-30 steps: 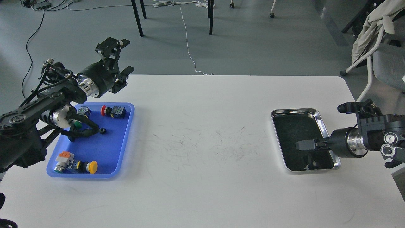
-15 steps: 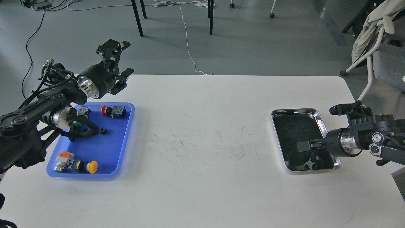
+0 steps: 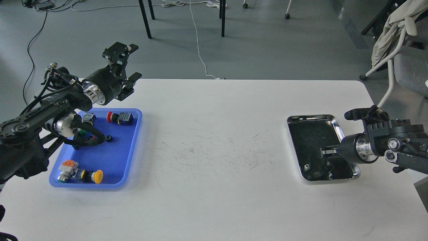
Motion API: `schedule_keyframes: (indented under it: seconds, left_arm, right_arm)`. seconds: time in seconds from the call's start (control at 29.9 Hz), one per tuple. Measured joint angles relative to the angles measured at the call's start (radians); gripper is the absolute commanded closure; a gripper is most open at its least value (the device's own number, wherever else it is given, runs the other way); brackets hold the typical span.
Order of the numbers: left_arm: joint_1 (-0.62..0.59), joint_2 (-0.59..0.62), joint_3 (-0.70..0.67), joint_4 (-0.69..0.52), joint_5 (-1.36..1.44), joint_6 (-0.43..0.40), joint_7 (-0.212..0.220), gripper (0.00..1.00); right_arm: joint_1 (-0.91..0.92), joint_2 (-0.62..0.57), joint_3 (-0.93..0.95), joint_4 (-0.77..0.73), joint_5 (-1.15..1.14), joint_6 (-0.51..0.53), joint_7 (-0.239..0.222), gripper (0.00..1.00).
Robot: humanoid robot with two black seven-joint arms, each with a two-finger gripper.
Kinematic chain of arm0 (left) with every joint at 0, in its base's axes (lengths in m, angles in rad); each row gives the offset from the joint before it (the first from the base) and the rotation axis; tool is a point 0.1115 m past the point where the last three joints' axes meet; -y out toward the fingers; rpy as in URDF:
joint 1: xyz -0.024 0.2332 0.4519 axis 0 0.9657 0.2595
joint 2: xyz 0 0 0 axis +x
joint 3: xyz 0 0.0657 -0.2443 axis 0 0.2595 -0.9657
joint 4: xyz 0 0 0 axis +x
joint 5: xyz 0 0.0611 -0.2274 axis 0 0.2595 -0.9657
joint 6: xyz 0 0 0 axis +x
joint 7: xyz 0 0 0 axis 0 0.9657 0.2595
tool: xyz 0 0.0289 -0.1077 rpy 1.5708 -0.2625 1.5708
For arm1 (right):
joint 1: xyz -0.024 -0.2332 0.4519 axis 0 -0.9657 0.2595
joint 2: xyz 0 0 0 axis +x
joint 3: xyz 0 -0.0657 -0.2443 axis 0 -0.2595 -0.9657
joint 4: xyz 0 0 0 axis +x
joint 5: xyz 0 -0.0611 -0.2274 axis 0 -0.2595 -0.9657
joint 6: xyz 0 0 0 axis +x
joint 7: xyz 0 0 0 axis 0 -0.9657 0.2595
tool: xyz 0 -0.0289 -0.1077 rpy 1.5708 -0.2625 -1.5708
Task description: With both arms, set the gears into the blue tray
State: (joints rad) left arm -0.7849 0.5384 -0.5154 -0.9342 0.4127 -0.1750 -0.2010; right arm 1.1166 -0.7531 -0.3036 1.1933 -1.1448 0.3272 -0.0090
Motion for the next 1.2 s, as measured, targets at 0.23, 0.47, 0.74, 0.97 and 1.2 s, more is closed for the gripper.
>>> schedule_keyframes:
  seconds: [0.23, 0.47, 0.74, 0.97, 1.2]
  left_arm:
    - [0.002, -0.001, 0.001, 0.000, 0.000, 0.014, 0.000, 0.02]
    - [0.003, -0.001, 0.002, 0.000, 0.000, 0.015, 0.000, 0.02]
    - [0.003, 0.000, 0.002, 0.000, 0.000, 0.016, 0.000, 0.02]
    - [0.003, 0.001, 0.002, 0.000, 0.001, 0.017, 0.000, 0.02]
    - [0.003, 0.002, 0.002, 0.000, 0.001, 0.017, 0.000, 0.02]
  right_arm:
    - [-0.003, 0.006, 0.000, -0.010, -0.001, -0.001, 0.002, 0.80]
    - [-0.002, 0.014, -0.013, -0.018, -0.003, -0.001, 0.002, 0.87]
    - [0.022, 0.017, -0.021, -0.016, -0.003, -0.001, 0.001, 0.98]
    - [0.110, -0.007, -0.018, 0.023, 0.009, -0.002, 0.005, 0.98]
    - [0.195, -0.044, -0.018, 0.098, 0.021, -0.001, 0.005, 0.23]
